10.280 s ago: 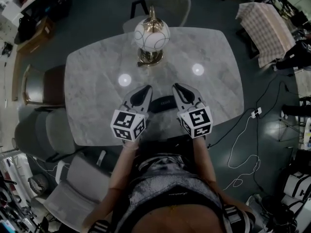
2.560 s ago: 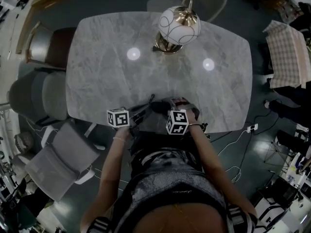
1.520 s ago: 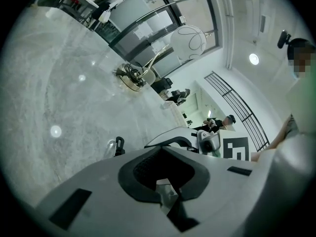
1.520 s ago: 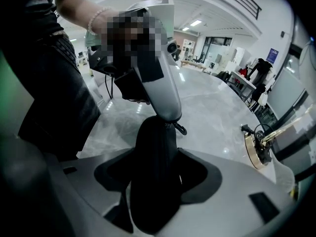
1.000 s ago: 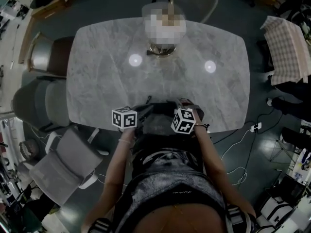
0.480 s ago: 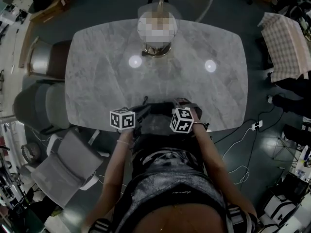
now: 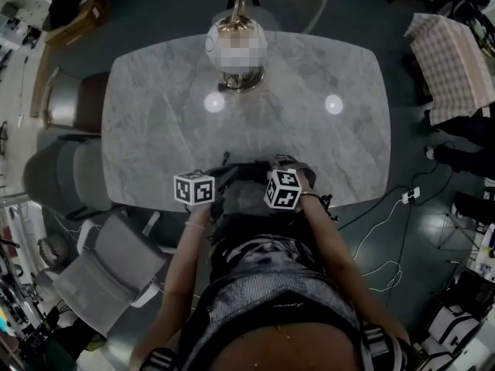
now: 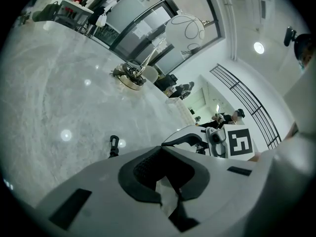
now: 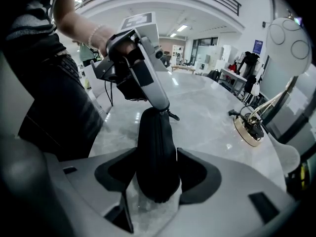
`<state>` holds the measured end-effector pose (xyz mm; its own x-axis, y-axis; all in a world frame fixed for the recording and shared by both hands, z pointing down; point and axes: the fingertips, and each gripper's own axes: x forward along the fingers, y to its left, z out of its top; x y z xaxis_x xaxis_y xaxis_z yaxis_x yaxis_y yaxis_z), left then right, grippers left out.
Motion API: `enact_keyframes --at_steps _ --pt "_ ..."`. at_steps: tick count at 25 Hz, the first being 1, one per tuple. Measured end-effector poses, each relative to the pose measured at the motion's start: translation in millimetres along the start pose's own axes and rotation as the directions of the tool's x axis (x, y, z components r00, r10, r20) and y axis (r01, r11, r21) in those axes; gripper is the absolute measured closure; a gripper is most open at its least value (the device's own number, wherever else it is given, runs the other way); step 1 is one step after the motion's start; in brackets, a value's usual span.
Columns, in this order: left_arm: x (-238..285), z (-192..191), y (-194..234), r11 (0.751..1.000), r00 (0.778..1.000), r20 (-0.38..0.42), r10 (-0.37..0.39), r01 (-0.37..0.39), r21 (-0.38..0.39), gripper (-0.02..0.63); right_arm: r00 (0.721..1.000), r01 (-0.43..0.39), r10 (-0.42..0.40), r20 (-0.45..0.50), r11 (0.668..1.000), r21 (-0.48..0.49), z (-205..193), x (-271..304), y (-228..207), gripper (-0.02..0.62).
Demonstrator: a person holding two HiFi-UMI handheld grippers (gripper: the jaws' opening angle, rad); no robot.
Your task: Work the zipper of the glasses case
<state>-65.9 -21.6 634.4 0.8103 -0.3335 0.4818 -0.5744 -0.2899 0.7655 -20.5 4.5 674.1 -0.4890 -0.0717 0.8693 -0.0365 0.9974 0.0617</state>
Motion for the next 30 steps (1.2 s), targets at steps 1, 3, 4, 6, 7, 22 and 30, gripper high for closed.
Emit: enact_keyframes --at_steps 1,3,4,6,7,22,30 --pt "1 0 -1 1.0 1.0 -0.003 0.001 -0.001 0.003 0.598 1.0 -0.001 0.001 0.001 1.0 0.002 0 0 0 0.298" --pt "3 1 -2 1.0 1.0 -0.008 0.009 -0.009 0.012 0.598 1.0 -0.002 0.002 0.003 1.0 0.006 0 0 -1 0.296" --pt "4 1 -2 1.0 1.0 -0.011 0.011 -0.01 0.015 0.598 1.0 -0.002 0.002 0.004 1.0 0.008 0 0 -1 0.296" --pt "7 1 -4 1.0 1.0 -0.015 0.004 -0.004 0.017 0.598 1.0 0.0 0.0 0.006 1.0 0.009 0 0 -1 0.298" --pt "9 2 -6 1.0 1.0 -0.017 0.001 -0.001 0.021 0.598 1.0 0.001 -0.001 0.005 1.0 0.009 0 1 -1 0.296" --pt "45 -8 -40 0.994 0.995 -0.097 -0.039 0.048 0.096 0.598 1.0 0.005 -0.005 0.008 1.0 0.016 0 1 -2 0.296" --pt "50 -12 -46 0.992 0.997 -0.076 -0.006 0.016 0.123 0.598 0.998 0.025 -0.026 0.049 0.999 0.021 1 -1 -1 0.296"
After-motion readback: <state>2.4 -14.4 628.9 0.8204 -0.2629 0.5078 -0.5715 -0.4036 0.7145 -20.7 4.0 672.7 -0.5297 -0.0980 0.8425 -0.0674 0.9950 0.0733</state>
